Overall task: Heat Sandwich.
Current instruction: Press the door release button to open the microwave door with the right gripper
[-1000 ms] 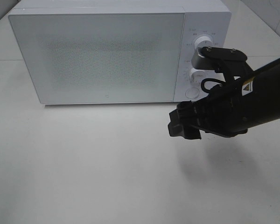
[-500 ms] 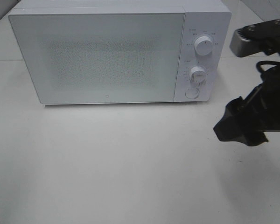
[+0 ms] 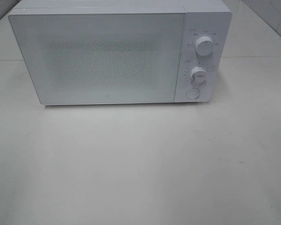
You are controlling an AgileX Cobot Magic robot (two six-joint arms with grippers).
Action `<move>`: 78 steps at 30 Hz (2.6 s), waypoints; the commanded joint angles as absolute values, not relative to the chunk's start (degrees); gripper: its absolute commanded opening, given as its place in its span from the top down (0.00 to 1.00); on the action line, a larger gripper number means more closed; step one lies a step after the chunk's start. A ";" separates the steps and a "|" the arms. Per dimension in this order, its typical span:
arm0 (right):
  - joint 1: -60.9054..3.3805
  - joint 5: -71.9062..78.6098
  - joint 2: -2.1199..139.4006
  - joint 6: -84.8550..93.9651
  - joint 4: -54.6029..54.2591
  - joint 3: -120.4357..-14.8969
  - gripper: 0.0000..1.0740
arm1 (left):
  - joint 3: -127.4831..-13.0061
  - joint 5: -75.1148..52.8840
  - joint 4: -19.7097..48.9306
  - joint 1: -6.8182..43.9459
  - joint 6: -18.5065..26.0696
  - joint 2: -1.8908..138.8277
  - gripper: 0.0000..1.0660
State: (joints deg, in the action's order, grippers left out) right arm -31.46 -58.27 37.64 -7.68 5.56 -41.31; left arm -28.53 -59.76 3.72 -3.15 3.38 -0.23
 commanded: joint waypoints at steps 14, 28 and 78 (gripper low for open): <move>-19.02 -61.25 16.44 -5.84 7.28 -34.21 0.30 | -28.42 -59.24 4.01 -3.21 3.32 -1.83 0.05; -8.48 -56.61 4.70 -4.93 7.22 -30.31 0.30 | -28.42 -59.24 4.01 -3.21 3.32 -1.83 0.05; -7.28 -45.49 10.08 -5.39 6.93 -30.42 0.30 | -28.42 -59.24 4.01 -3.21 3.32 -1.66 0.05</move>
